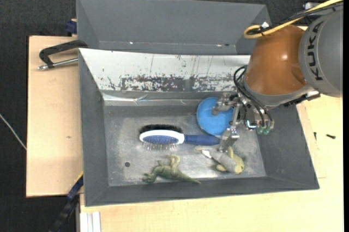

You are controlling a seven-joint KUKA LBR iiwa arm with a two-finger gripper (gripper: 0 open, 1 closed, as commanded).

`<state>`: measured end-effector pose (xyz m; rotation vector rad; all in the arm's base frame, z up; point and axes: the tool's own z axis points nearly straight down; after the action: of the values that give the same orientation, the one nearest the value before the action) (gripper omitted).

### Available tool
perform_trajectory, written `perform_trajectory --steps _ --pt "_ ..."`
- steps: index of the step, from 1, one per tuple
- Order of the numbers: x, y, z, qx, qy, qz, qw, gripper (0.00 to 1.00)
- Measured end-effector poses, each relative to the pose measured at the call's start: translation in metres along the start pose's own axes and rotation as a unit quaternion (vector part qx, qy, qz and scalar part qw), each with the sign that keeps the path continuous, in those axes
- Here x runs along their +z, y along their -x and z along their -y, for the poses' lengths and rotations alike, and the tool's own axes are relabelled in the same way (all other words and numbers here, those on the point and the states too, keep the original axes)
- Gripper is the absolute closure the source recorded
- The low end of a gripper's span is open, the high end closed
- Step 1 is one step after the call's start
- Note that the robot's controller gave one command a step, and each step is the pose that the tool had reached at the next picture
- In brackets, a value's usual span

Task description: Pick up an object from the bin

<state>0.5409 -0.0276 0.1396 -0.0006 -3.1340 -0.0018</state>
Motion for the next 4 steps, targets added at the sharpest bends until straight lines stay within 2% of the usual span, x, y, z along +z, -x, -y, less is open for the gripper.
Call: perform_trajectory --steps 1,2,3,4 --pt "0.065 -0.018 0.024 -0.294 -0.001 0.0066 0.9558 0.0" --pt "0.063 -0.018 0.028 -0.294 -0.004 0.005 0.9558 1.0" --pt "-0.072 -0.006 0.107 -0.414 -0.006 0.0088 0.9102 1.0" --pt "-0.068 -0.007 0.104 -0.415 -0.002 0.0059 0.9097 0.0"
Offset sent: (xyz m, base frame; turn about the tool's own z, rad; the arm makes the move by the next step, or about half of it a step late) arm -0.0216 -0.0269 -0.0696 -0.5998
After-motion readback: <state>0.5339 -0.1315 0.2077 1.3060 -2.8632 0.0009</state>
